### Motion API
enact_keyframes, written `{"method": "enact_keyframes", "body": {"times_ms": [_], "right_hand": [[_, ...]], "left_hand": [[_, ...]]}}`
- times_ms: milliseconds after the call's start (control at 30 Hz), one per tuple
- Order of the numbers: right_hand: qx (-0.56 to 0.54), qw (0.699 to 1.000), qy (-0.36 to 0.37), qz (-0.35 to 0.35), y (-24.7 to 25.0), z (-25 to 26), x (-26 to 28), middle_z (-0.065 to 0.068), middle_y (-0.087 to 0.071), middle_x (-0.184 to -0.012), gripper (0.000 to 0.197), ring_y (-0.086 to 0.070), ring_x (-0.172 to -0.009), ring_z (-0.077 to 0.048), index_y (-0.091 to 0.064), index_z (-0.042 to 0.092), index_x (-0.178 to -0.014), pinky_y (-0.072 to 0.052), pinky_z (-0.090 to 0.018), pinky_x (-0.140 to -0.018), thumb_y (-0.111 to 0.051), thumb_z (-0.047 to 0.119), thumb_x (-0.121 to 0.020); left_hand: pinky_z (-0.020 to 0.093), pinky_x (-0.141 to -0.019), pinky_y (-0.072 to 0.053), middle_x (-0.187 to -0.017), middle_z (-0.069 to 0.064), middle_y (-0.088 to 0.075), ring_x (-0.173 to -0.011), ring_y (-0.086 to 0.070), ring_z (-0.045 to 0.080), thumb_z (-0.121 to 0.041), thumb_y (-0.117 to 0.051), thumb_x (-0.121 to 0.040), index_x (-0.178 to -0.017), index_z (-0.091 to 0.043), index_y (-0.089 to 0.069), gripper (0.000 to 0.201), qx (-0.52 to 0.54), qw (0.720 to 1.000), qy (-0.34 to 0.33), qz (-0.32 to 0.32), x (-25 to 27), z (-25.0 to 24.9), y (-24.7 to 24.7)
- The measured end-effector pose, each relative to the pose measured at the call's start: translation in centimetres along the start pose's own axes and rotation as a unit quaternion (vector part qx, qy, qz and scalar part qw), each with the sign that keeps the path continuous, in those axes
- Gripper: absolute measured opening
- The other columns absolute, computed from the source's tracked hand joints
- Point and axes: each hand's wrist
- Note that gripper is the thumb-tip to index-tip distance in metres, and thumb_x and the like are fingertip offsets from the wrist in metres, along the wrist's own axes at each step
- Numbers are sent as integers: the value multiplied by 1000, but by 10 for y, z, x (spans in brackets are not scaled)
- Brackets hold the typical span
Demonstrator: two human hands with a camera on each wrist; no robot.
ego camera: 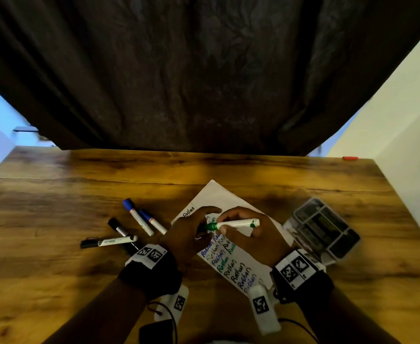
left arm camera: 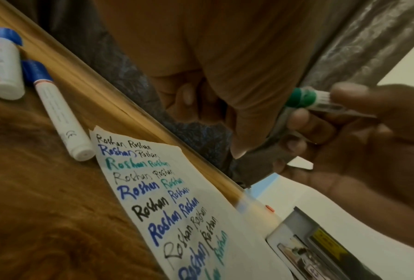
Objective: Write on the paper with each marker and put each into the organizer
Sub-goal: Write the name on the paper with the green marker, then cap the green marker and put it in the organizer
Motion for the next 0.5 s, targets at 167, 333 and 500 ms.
{"method": "enact_keyframes", "body": {"times_ms": [167,333,500], "right_hand": [[-2,1000,3,8,-13,5,-6,11,-74,-93,8,-67,-85,0,-74,26,-96,-51,-14,-71,-71,25,-88],[-19,1000,15,-15,-21,9,-17,11,-75,-91,6,-69,-82,-4,-75,24,-92,-55,-19,-70,-72,22,-87],[-41,999,21,-23,-20,15,-21,11,-75,-96,8,-69,-87,-4,-75,21,-95,-56,-21,-74,-72,22,-87]], "left_hand": [[34,-81,-57,-99,-3,-71,-89,-68,12,-24,-66,-89,-130,-36,-43,49,-50,999,5,22,3,-11,9],[40,-69,-56,-90,6,-72,-80,-68,23,-18,-63,-86,-124,-27,-45,43,-93,995,-18,-14,3,-14,19],[34,-64,-53,-87,5,-72,-76,-68,19,-14,-63,-86,-127,-22,-43,46,-76,997,-31,-14,-1,-17,33]]}}
Point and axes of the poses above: each hand's wrist, its own x-axis away from the middle knuckle, its own y-axis out of the back of the hand, z = x × y
